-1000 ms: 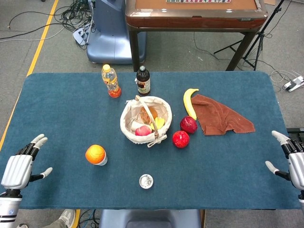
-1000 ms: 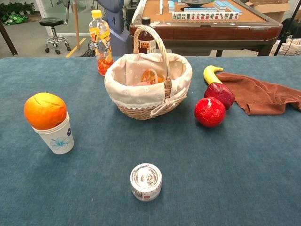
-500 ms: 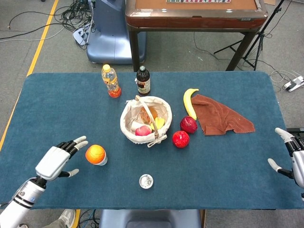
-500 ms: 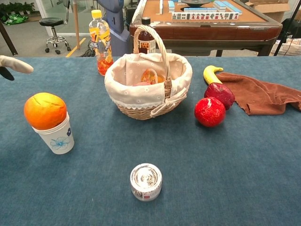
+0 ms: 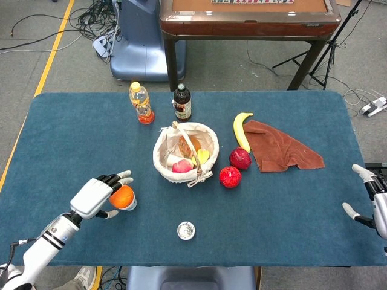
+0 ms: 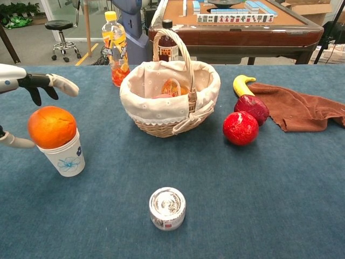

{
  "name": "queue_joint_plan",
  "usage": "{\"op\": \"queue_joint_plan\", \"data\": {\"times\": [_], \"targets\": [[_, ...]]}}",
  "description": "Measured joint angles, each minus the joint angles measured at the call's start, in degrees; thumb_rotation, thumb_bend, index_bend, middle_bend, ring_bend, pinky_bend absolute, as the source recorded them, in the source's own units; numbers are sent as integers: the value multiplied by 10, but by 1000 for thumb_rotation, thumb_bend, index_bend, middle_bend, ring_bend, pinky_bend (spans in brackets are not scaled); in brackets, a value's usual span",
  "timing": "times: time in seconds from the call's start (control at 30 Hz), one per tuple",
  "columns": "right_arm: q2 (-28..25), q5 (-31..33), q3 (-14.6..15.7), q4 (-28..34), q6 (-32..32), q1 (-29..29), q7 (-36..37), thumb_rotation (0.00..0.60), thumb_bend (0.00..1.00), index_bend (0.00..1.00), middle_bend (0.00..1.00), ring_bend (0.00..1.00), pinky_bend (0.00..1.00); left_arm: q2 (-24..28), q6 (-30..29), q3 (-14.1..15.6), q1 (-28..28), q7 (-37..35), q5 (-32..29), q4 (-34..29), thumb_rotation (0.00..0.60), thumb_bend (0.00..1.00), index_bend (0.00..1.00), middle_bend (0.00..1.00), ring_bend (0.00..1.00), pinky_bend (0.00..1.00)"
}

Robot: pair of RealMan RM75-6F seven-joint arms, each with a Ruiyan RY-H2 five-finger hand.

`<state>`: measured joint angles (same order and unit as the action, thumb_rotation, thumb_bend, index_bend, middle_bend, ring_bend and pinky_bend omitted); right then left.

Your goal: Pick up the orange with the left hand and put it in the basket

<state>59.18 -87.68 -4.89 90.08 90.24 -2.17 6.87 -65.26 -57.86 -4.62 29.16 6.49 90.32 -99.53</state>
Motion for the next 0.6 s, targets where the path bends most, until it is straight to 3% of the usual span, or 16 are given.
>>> {"op": "queue_joint_plan", "data": {"times": [0.2,0.37,0.6], "targets": [[4,3,0,-3,-2,1,2,600,171,148,220,202,314,-8,16,-1,15,0,-19,11,600,173,314,273,302,288],[7,3,1,-7,-7,-1,4,600,171,148,220,202,314,-17,-2,-3,16,-1,-20,18,600,173,441,456,433,289],[9,3,1,-9,-8,-1,7,600,171,148,220,202,314,-19,-25,-5,16,-22,-18,20,600,174,481,508,470,320]]}}
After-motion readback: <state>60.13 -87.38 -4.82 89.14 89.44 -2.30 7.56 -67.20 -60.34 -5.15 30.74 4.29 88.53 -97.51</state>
